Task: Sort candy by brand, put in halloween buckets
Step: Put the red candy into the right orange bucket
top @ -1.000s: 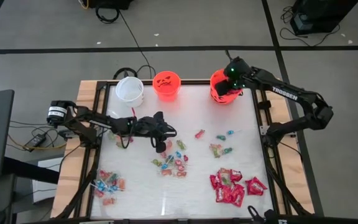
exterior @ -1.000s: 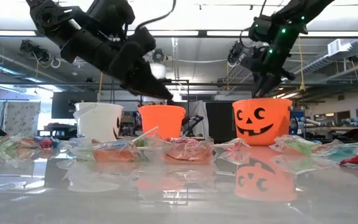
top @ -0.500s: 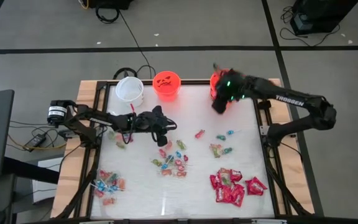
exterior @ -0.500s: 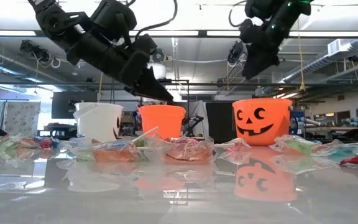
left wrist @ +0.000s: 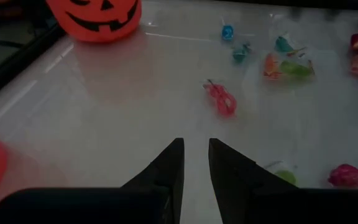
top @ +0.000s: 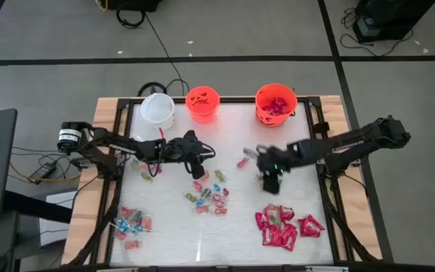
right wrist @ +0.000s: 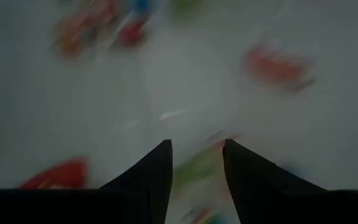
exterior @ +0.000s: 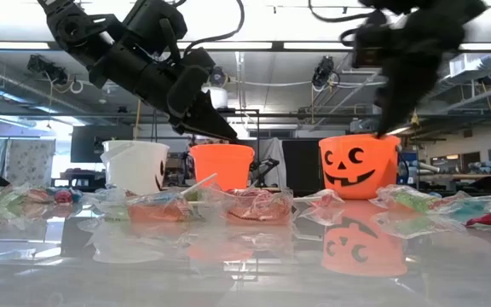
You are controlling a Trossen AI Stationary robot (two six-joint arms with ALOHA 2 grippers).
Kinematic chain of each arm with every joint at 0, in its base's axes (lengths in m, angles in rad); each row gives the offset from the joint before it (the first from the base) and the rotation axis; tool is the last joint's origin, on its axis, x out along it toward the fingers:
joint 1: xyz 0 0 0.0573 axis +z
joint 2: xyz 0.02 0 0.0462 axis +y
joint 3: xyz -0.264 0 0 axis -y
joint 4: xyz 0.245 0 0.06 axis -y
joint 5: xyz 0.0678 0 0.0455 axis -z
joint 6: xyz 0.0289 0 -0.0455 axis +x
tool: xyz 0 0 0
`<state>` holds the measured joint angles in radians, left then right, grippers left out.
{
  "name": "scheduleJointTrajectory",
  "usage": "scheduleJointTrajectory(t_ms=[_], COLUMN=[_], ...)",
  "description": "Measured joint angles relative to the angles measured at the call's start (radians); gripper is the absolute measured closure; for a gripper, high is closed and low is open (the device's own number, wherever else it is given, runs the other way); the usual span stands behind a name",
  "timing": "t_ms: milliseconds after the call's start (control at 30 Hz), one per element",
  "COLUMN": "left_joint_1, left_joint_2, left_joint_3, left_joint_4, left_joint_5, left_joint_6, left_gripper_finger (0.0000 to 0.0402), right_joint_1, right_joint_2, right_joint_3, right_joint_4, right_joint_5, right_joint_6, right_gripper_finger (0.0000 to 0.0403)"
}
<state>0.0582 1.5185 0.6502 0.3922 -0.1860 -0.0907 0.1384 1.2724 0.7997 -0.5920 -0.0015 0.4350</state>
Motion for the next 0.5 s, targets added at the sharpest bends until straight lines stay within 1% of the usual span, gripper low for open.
scheduleJointTrajectory(t_ms=[100,233,267,367,500], left_joint_1=[-0.022,-0.098,-0.120,-0.174,-0.226], left_joint_2=[0.000,0.000,0.000,0.000,0.000], left_joint_3=[0.000,0.000,0.000,0.000,0.000], left_joint_4=[-0.005,0.070,0.100,0.173,0.248], left_joint_5=[-0.003,-0.048,-0.060,-0.069,-0.085], left_joint_6=[-0.031,-0.048,-0.048,-0.049,-0.088], left_gripper_finger=[0.0321,0.0321,0.0321,0.0321,0.0321], right_joint_1=[0.106,0.234,0.269,0.370,0.486], right_joint_2=[0.000,0.000,0.000,0.000,0.002], right_joint_3=[-0.029,-0.046,-0.049,-0.054,-0.056], right_joint_4=[-0.003,-0.011,-0.014,-0.022,-0.082], right_joint_5=[-0.006,0.076,0.084,0.089,0.096], right_joint_6=[0.112,0.378,0.423,0.503,0.587], right_gripper_finger=[0.0250,0.0250,0.0250,0.0250,0.0250])
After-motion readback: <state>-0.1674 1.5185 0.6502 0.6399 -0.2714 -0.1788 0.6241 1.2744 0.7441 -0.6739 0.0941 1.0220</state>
